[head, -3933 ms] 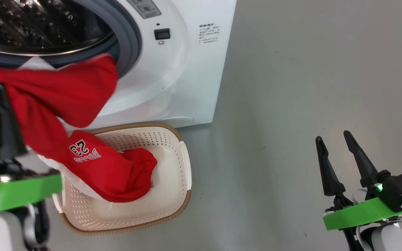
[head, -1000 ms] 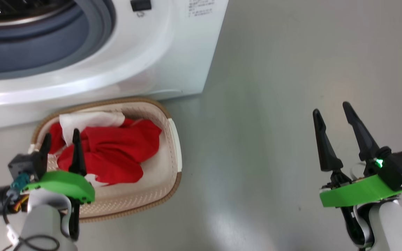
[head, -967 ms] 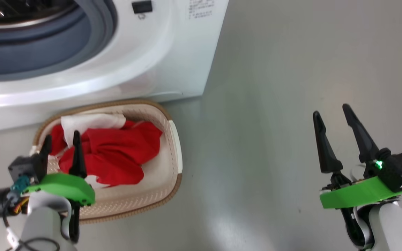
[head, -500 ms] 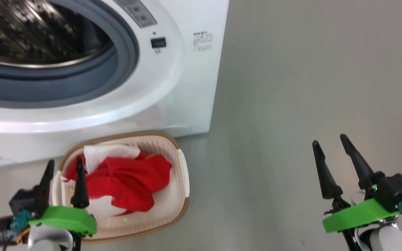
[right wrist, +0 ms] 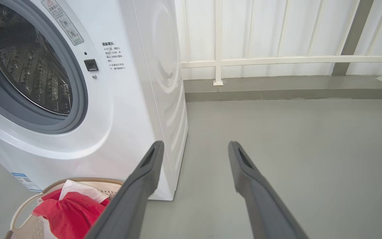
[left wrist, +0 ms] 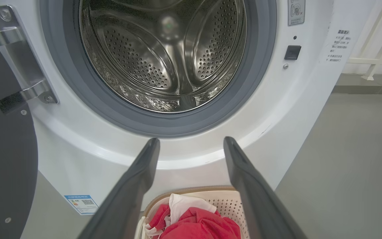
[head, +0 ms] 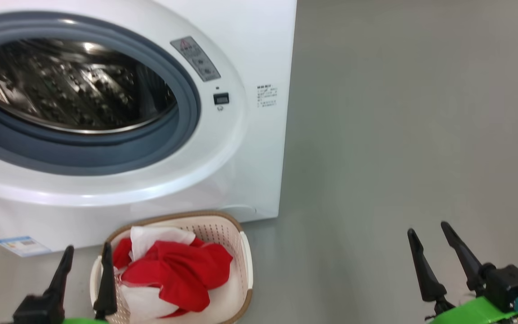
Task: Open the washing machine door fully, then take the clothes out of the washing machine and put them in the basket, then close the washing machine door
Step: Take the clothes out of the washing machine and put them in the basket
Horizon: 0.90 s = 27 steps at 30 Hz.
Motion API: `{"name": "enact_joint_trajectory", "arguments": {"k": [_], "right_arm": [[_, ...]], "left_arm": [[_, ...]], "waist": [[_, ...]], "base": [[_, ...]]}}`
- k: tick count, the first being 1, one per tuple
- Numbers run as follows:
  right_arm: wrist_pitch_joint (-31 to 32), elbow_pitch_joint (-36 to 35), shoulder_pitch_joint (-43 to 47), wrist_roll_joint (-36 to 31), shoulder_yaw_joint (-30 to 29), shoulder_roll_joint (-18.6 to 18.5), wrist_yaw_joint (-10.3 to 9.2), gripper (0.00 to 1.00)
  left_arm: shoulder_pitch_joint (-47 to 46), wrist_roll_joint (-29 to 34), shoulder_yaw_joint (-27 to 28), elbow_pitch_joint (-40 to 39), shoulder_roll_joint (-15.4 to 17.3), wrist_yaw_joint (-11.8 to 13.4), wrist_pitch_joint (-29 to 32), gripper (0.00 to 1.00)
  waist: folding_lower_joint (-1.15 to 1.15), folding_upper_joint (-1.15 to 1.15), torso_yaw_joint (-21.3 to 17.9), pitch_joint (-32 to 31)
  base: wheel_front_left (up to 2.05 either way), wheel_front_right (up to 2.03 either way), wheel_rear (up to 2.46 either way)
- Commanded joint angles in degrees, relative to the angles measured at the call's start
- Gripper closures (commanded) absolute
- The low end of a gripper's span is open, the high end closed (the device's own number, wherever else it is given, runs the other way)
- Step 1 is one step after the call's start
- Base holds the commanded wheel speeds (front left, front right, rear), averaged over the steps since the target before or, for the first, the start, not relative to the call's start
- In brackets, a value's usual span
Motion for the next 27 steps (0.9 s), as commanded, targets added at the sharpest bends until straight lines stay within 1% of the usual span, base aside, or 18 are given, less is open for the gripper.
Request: {"name": "enact_joint_trajectory", "arguments": {"k": [1, 9, 16, 27], "right_arm": [[-0.4, -1.3, 0.5, 0.6, 1.0, -1.2, 0.43, 0.00], [-0.4, -1.4, 3.6, 0.9, -0.1, -1.4, 0.43, 0.00], [-0.4, -2.0, 6.1, 0.7, -1.6, -1.5, 0.43, 0.00], [-0.4, -2.4, 6.4, 0.4, -2.3, -1.1, 0.43, 0.00]], "left_arm": [[1.3, 0.2, 2.2, -2.9, 1.2, -0.3, -0.3, 0.00], [6.3, 0.1, 2.6, -7.1, 1.2, -0.2, -0.3, 0.00], [10.1, -1.9, 2.6, -10.6, 1.2, 0.1, -0.3, 0.00], [10.7, -2.9, 2.4, -11.6, 1.2, 0.5, -0.3, 0.00]], "waist": [[0.00, 0.00, 0.2, -2.8], [0.00, 0.00, 0.3, -5.2], [0.00, 0.00, 0.6, -6.0], [0.00, 0.00, 0.9, -6.1]], "base": [[0.00, 0.00, 0.00], [0.00, 0.00, 0.00], [0.00, 0.00, 0.00], [0.00, 0.00, 0.00]]}}
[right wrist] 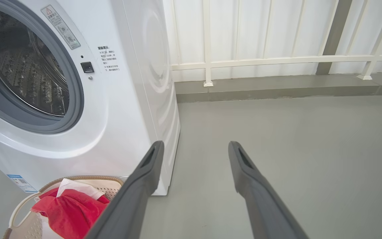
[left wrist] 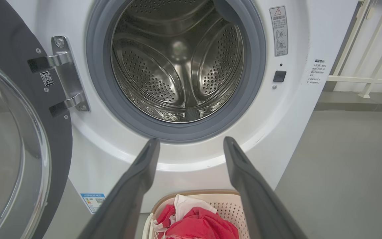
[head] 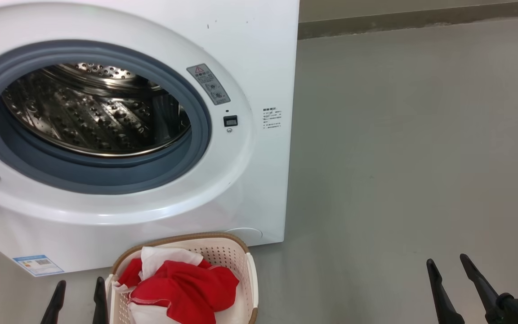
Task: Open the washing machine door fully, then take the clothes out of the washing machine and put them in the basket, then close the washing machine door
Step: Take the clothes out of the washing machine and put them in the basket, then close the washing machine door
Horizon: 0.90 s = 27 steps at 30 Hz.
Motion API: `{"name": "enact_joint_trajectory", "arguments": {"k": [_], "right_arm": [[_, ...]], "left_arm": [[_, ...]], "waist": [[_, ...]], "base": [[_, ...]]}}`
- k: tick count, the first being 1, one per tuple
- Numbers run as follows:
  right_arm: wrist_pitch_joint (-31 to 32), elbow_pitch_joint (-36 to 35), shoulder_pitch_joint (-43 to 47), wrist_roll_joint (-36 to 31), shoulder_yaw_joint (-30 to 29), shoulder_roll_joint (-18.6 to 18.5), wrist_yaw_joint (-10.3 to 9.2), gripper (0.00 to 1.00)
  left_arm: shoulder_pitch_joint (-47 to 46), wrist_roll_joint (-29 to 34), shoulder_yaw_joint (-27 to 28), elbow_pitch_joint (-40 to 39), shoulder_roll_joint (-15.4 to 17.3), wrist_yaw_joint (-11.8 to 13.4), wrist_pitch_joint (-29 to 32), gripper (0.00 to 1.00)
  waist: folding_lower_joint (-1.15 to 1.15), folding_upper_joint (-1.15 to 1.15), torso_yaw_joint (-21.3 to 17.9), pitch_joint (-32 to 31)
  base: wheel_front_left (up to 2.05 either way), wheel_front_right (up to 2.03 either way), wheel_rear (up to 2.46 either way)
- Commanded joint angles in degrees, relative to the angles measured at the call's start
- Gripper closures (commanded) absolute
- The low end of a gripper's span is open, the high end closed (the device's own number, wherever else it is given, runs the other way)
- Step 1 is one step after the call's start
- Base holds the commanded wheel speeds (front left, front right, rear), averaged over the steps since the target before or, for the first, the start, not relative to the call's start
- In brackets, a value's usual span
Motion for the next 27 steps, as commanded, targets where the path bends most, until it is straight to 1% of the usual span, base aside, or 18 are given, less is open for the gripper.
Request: {"name": "enact_joint_trajectory", "arguments": {"k": [1, 15, 21, 27], "right_arm": [[-0.4, -1.5, -0.9, -0.1, 1.0, -0.9, 0.43, 0.00], [-0.4, -1.4, -1.3, -0.3, 1.2, -1.1, 0.43, 0.00], [-0.4, -1.7, -1.3, -0.2, 1.1, -0.9, 0.43, 0.00], [-0.4, -1.8, -1.1, -0.3, 1.1, -0.8, 0.43, 0.00]], "left_arm": [[-0.8, -0.4, 1.9, -1.7, 0.8, 0.3, -0.3, 0.00], [-1.4, -0.8, 1.9, -1.0, 0.8, 0.0, -0.3, 0.00], [-1.6, -0.8, 2.0, -1.1, 0.8, -0.2, -0.3, 0.00], [-1.4, -0.9, 1.6, -1.4, 0.8, -0.3, -0.3, 0.00]], "waist": [[0.00, 0.00, 0.1, 0.0], [0.00, 0.00, 0.4, -0.2], [0.00, 0.00, 0.5, 0.1], [0.00, 0.00, 0.7, 0.1]], "base": [[0.00, 0.00, 0.00], [-0.09, 0.09, 0.00], [-0.94, 0.94, 0.00], [-1.60, 1.60, 0.00]]}}
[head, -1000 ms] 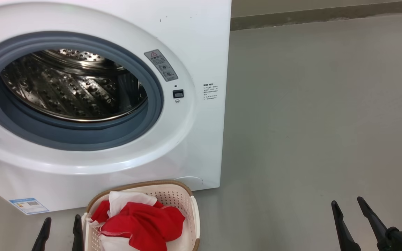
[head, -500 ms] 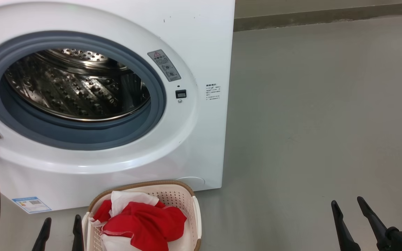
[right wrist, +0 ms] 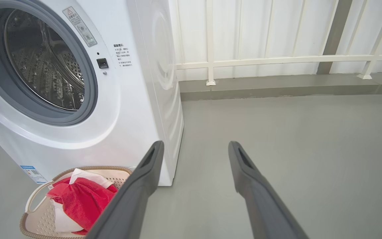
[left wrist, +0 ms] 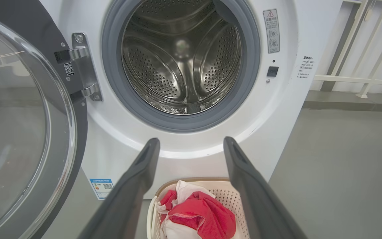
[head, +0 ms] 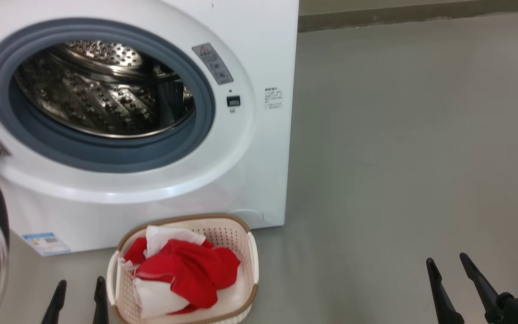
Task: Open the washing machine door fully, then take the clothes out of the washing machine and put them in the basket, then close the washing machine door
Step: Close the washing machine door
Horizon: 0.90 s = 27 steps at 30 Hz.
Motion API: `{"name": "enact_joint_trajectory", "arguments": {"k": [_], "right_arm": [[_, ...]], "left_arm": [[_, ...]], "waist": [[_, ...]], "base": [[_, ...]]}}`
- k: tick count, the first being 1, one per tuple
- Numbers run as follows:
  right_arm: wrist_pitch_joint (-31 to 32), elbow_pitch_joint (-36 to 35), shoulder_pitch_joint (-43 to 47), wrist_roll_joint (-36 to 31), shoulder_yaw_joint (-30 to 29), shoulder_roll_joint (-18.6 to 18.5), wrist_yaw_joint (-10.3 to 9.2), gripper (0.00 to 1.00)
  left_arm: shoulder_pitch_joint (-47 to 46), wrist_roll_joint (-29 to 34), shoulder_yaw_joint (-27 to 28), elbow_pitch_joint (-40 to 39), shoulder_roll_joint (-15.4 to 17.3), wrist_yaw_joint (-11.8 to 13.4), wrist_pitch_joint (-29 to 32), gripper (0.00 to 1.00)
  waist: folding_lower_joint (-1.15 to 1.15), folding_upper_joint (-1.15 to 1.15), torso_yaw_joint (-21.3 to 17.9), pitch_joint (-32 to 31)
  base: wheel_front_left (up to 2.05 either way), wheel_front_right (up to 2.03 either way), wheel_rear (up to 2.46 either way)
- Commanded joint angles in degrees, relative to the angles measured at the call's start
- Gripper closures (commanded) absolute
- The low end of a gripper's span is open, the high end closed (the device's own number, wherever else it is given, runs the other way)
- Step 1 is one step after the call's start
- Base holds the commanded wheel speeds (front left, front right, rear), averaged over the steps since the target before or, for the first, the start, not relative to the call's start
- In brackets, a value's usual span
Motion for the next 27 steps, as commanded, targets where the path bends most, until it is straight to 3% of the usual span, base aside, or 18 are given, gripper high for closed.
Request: {"name": "enact_joint_trajectory", "arguments": {"k": [1, 12, 27], "right_arm": [[-0.4, -1.5, -1.1, -0.2, 1.1, -0.9, 0.43, 0.00], [-0.4, -1.1, -1.7, -0.1, 1.2, -0.7, 0.43, 0.00], [-0.4, -1.0, -1.0, -0.2, 1.5, -0.4, 0.43, 0.00]], "left_arm": [[-1.3, -0.4, 1.7, -1.5, 0.8, -0.2, -0.3, 0.00], [-1.6, -0.3, 1.5, -1.7, 0.8, -0.4, -0.3, 0.00], [-1.3, -2.2, 0.6, -0.7, 0.8, 0.6, -0.3, 0.00]], "waist": [[0.00, 0.00, 0.1, 0.0], [0.00, 0.00, 0.5, 0.0], [0.00, 0.00, 2.9, -1.1]], "base": [[-1.72, 1.72, 0.00], [-1.25, 1.24, 0.01], [-0.07, 0.07, 0.00]]}}
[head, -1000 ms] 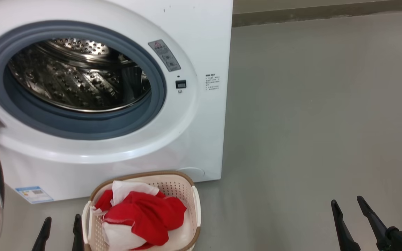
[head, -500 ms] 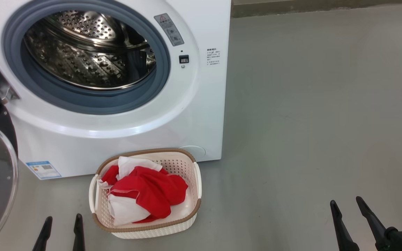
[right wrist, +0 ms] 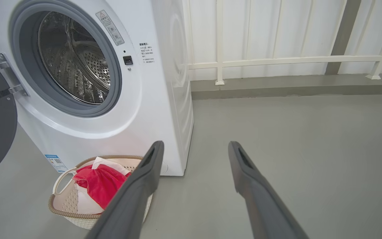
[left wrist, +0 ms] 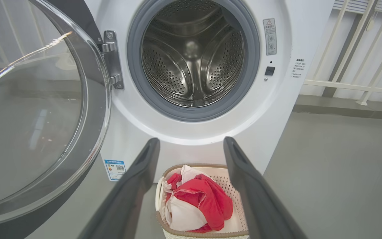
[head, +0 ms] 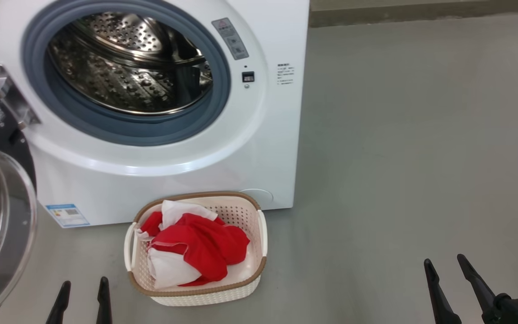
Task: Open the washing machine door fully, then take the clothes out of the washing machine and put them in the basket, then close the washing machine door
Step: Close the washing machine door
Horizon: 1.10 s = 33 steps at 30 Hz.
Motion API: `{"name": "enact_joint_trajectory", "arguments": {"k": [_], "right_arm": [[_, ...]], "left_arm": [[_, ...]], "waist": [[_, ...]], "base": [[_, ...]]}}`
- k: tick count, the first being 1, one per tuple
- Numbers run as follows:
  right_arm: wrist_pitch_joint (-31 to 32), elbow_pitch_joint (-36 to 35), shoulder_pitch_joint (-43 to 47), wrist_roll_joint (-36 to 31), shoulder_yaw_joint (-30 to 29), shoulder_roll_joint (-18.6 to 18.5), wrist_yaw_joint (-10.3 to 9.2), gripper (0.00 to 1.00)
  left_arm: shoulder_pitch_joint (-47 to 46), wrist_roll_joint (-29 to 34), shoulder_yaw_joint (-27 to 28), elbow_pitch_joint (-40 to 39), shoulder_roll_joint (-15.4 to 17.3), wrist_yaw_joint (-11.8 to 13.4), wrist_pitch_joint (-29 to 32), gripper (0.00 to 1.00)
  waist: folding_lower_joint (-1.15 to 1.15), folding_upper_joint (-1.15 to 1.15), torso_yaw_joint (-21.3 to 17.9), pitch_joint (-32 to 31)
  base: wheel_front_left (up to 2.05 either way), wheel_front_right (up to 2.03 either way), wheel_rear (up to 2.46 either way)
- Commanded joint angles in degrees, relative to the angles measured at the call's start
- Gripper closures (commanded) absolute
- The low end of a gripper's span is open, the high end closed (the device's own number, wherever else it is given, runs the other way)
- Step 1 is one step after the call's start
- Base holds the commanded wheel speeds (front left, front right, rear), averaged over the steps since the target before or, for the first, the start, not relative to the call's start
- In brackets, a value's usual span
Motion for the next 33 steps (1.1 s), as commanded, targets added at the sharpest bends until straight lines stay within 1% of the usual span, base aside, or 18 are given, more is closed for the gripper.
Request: {"name": "enact_joint_trajectory", "arguments": {"k": [1, 8, 9, 17, 26, 28, 33], "right_arm": [[-0.4, -1.1, -0.9, -0.1, 1.5, -1.1, 0.43, 0.00], [-0.4, -0.8, -0.3, 0.2, 2.9, -2.0, 0.43, 0.00], [-0.4, -0.8, -0.3, 0.2, 2.9, -2.0, 0.43, 0.00], [-0.4, 0.0, -0.3, 0.4, 5.0, -2.7, 0.43, 0.00], [-0.4, 0.5, -0.7, 0.7, 7.3, -2.8, 0.43, 0.00], [-0.4, 0.5, -1.0, 0.7, 7.9, -2.8, 0.43, 0.00], [-0.4, 1.2, -3.5, 1.1, 10.5, -3.5, 0.43, 0.00]], "left_arm": [[-1.0, -0.7, 1.4, -1.1, 0.8, 0.6, -0.3, 0.00], [1.1, -2.5, 0.1, -1.1, 0.8, 2.2, -0.3, 0.00], [1.1, -2.5, 0.1, -1.1, 0.8, 2.2, -0.3, 0.00], [2.7, -2.9, -0.8, -1.0, 0.8, 3.9, -0.3, 0.00], [3.4, -3.2, -1.7, -0.4, 0.8, 4.8, -0.3, 0.00], [3.6, -3.6, -1.5, -0.8, 0.8, 5.2, -0.3, 0.00], [4.2, -5.3, -1.2, -2.3, 0.8, 6.9, -0.3, 0.00]], "waist": [[0.00, 0.00, 1.4, -0.5], [0.00, 0.00, 6.7, -1.5], [0.00, 0.00, 6.7, -1.5], [0.00, 0.00, 14.8, -2.9], [0.00, 0.00, 23.8, -3.5], [0.00, 0.00, 25.0, -3.1], [0.00, 0.00, 26.5, -1.5]], "base": [[0.00, 0.00, 0.00], [0.00, 0.00, 0.00], [0.00, 0.00, 0.00], [0.00, 0.00, 0.00], [0.00, 0.00, 0.00], [0.00, 0.00, 0.00], [0.00, 0.00, 0.00]]}}
